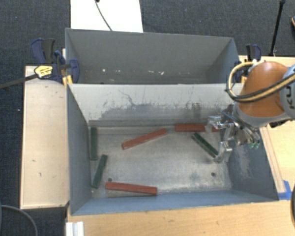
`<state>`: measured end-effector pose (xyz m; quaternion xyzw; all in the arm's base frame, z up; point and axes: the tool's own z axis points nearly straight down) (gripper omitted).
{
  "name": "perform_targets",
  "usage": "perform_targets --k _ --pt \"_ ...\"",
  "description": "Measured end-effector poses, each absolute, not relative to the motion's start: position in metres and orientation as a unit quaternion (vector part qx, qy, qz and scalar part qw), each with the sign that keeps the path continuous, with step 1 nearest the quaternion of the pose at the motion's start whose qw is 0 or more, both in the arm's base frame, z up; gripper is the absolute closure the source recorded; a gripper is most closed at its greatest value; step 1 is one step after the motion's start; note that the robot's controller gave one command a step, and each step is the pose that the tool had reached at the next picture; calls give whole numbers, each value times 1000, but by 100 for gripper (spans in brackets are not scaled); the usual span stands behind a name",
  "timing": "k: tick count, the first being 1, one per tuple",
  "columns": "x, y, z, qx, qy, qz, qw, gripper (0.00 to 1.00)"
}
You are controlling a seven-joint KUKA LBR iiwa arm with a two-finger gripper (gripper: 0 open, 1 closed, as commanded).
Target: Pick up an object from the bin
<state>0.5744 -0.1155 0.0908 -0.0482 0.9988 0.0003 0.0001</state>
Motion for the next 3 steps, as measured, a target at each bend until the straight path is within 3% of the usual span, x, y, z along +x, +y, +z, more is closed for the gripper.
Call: perform_targets --k 1,2,3 --pt "580 -90 70 15 1000 1 1 0" --pt "581 -91 71 13 1000 0 1 100" --pt "594 -85 294 26 1000 -1 7 100"
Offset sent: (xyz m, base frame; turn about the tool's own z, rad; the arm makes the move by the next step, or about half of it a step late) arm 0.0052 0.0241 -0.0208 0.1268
